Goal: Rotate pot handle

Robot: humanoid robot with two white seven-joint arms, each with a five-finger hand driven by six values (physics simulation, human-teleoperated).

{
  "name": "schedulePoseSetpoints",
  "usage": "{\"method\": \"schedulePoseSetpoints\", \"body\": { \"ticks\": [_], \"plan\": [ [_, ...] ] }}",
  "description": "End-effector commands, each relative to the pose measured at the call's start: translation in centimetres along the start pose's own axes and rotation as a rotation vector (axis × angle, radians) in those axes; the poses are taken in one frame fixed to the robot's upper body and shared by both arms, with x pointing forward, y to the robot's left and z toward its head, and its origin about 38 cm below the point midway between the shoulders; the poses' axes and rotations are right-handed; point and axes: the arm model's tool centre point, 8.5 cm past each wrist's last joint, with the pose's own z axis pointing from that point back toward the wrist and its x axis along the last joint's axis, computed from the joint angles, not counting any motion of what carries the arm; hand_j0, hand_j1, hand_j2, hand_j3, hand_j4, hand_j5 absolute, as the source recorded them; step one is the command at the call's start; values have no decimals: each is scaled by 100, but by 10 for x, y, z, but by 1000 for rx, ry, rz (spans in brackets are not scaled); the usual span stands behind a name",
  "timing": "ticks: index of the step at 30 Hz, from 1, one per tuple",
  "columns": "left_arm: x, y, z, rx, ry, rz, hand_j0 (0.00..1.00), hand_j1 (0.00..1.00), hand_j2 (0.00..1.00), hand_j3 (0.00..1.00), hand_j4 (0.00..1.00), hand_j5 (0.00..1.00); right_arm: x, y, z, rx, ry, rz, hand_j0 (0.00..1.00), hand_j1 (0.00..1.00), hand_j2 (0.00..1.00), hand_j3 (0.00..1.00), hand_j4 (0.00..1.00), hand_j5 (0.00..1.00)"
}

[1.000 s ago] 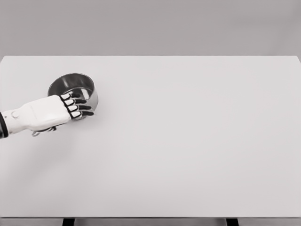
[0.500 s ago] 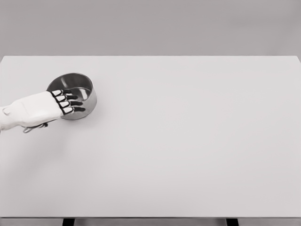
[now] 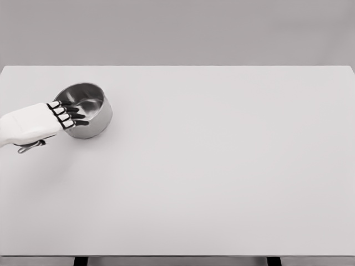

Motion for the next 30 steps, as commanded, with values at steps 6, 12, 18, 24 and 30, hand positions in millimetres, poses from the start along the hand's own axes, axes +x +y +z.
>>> {"method": "schedulePoseSetpoints", "body": {
  "ticks": [6, 12, 18, 24, 30],
  "plan": [
    [-14, 0, 8, 4, 45, 10, 100, 100, 100, 100, 100, 100, 0, 0, 0, 0, 0, 0, 100, 100, 100, 100, 100, 100],
    [-22, -2, 12, 1, 72, 20, 100, 100, 100, 100, 100, 100, 0, 0, 0, 0, 0, 0, 100, 100, 100, 100, 100, 100],
    [-31, -6, 18, -4, 104, 32, 100, 100, 100, 100, 100, 100, 0, 0, 0, 0, 0, 0, 100, 100, 100, 100, 100, 100],
    [-41, -9, 24, -11, 136, 44, 100, 100, 100, 100, 100, 100, 0, 0, 0, 0, 0, 0, 100, 100, 100, 100, 100, 100],
    [-50, -12, 28, -8, 168, 60, 100, 100, 100, 100, 100, 100, 0, 0, 0, 0, -1, 0, 100, 100, 100, 100, 100, 100]
  ]
}}
